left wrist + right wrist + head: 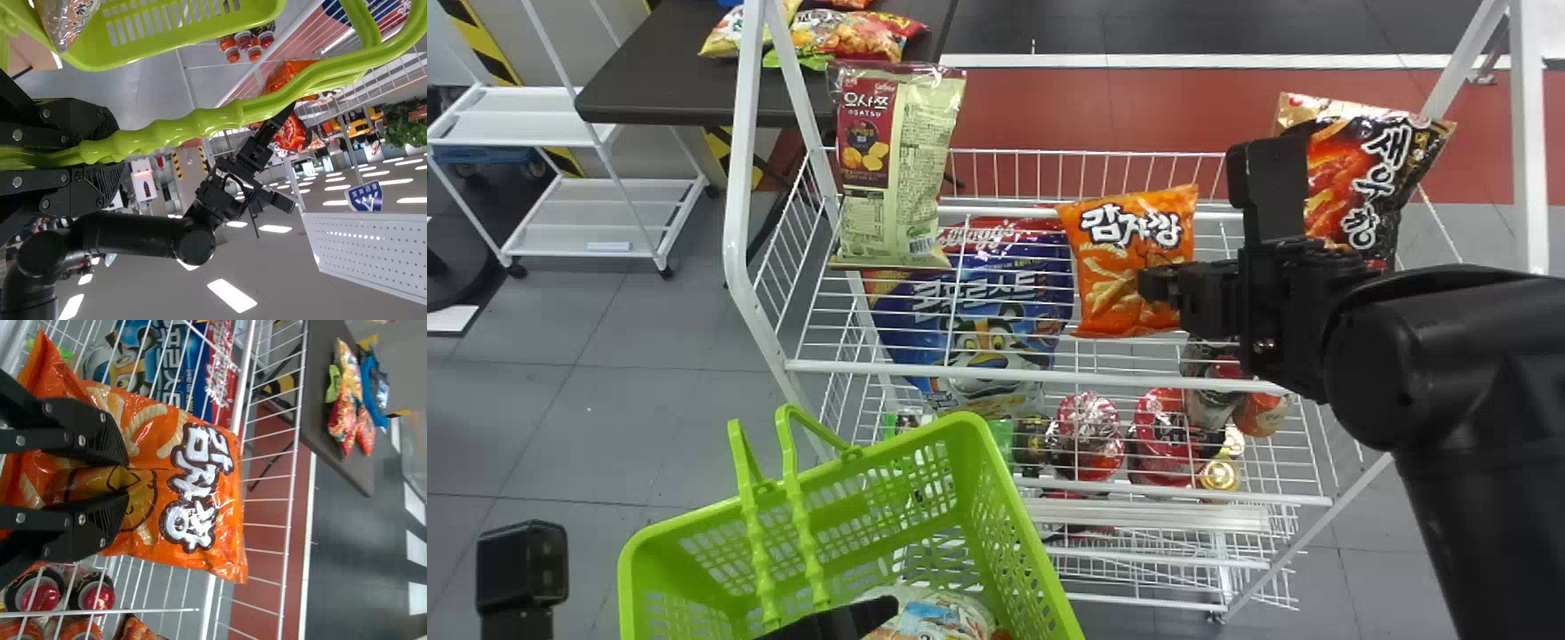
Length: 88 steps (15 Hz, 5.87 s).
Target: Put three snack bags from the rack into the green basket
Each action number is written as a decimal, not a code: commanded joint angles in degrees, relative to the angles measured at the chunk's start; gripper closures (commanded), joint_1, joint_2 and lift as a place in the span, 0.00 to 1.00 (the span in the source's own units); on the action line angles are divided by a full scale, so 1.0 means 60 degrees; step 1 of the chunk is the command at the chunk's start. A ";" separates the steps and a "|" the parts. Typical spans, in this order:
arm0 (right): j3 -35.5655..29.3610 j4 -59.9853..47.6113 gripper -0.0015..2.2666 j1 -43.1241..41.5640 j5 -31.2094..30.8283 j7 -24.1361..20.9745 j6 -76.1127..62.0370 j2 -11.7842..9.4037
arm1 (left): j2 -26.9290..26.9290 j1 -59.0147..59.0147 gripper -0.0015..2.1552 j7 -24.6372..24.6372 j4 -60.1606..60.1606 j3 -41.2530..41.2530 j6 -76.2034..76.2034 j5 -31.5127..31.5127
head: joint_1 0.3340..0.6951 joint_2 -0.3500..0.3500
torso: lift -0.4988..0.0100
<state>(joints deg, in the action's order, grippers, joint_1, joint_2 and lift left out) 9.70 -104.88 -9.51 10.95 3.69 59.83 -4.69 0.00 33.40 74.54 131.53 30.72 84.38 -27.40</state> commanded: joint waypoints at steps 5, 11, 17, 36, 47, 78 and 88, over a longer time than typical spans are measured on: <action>-0.0239 -0.1914 0.99 0.0837 0.0577 0.0103 0.0393 -0.0097 | -0.0025 0.0000 1.00 -0.0015 -0.0022 0.0007 0.0023 -0.0018 | 1.00 0.60 | 0.98; -0.0239 -0.4902 0.99 0.2024 0.1676 0.0425 0.3528 -0.0229 | -0.0025 -0.0059 1.00 -0.0089 -0.0007 0.0080 0.0023 -0.0048 | 1.00 0.68 | 0.98; 0.0200 -0.6470 0.99 0.2741 0.2482 0.0879 0.5041 -0.0376 | -0.0025 -0.0176 1.00 -0.0147 -0.0066 0.0051 0.0023 -0.0048 | 1.00 0.82 | 0.98; 0.3657 -0.5166 0.02 0.2785 0.0900 0.1494 0.4377 -0.0463 | -0.0025 -0.0176 1.00 -0.0118 -0.0036 -0.0022 0.0023 -0.0077 | 1.00 1.00 | 0.98; 0.0083 -0.5518 0.02 0.2961 0.2071 0.1348 0.2707 -0.0800 | 0.0000 -0.0176 1.00 -0.0103 0.0008 -0.0037 0.0052 -0.0077 | 1.00 0.99 | 0.98; -0.1689 0.4560 0.94 -0.1668 -0.0712 0.0191 -0.4500 -0.1049 | 0.0000 -0.0044 1.00 0.0073 -0.0095 0.0168 0.0052 -0.0106 | 1.00 0.24 | 0.98; -0.2436 0.0591 0.99 0.0383 0.0812 0.0410 -0.3064 -0.1035 | 0.0000 -0.0044 1.00 0.0058 -0.0110 0.0168 0.0023 -0.0121 | 1.00 0.25 | 0.98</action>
<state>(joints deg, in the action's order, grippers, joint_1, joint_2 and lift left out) -4.34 -97.36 -9.09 13.27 6.01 39.07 -10.92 0.00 33.13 74.93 130.92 31.73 84.53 -28.12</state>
